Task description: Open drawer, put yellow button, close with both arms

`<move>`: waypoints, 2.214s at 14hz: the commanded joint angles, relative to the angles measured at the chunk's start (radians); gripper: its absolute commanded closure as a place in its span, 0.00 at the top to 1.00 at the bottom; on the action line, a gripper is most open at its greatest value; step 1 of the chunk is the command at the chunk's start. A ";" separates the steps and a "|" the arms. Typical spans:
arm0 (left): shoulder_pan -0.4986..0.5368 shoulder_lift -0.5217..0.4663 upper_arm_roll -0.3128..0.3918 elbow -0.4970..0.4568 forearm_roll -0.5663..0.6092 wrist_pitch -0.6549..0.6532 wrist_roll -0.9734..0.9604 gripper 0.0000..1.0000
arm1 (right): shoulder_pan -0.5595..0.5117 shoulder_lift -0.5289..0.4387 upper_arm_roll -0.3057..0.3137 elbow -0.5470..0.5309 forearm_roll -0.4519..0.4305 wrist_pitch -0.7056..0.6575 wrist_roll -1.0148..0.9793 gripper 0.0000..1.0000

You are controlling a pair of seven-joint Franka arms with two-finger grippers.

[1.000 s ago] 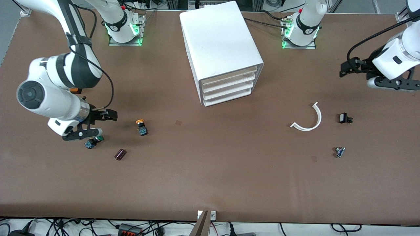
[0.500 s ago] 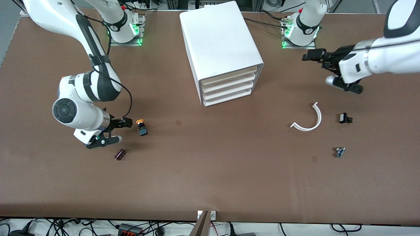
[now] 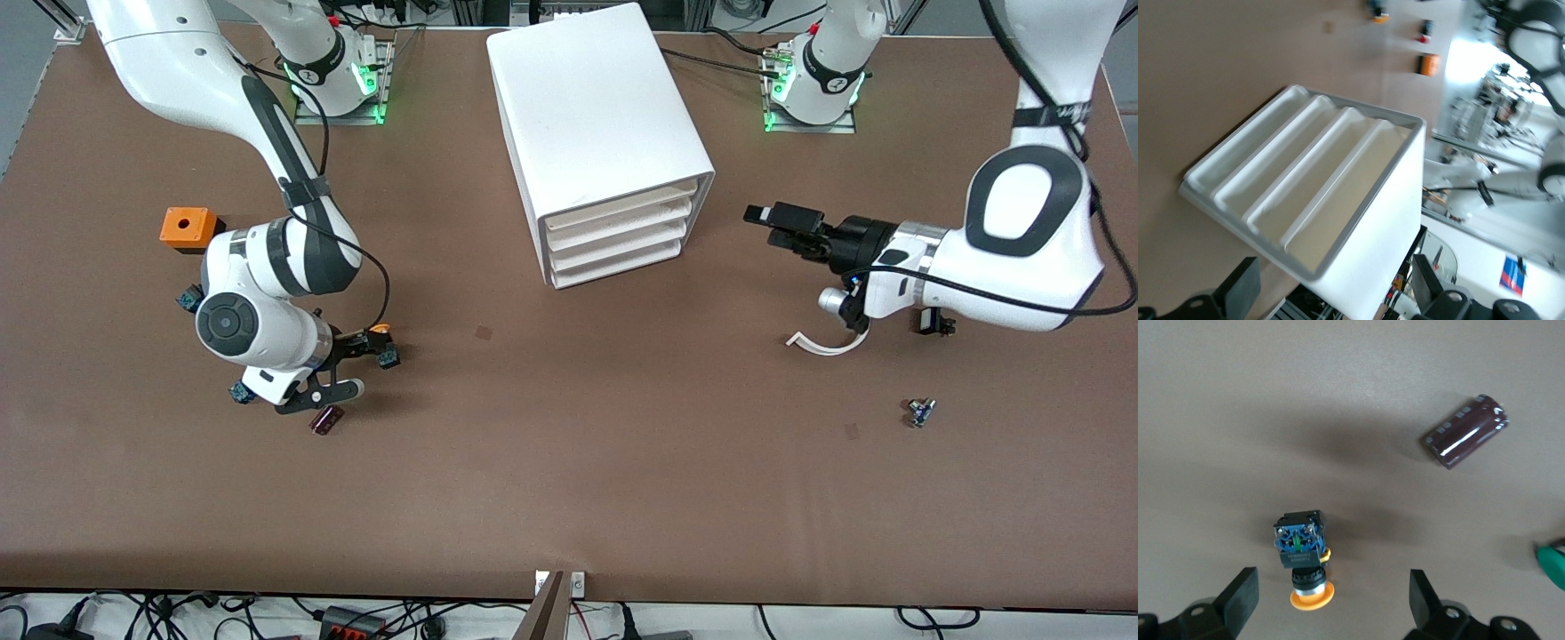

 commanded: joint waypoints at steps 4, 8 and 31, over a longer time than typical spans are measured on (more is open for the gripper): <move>-0.043 0.087 -0.006 -0.149 -0.246 0.059 0.336 1.00 | 0.037 0.070 -0.003 0.020 0.009 0.020 -0.001 1.00; -0.047 0.134 -0.040 -0.275 -0.373 0.098 0.565 0.94 | 0.066 0.084 -0.003 0.015 0.000 0.020 0.007 1.00; -0.088 0.151 -0.061 -0.201 -0.211 0.150 0.476 0.02 | 0.066 0.053 -0.002 0.176 0.012 -0.090 -0.010 0.00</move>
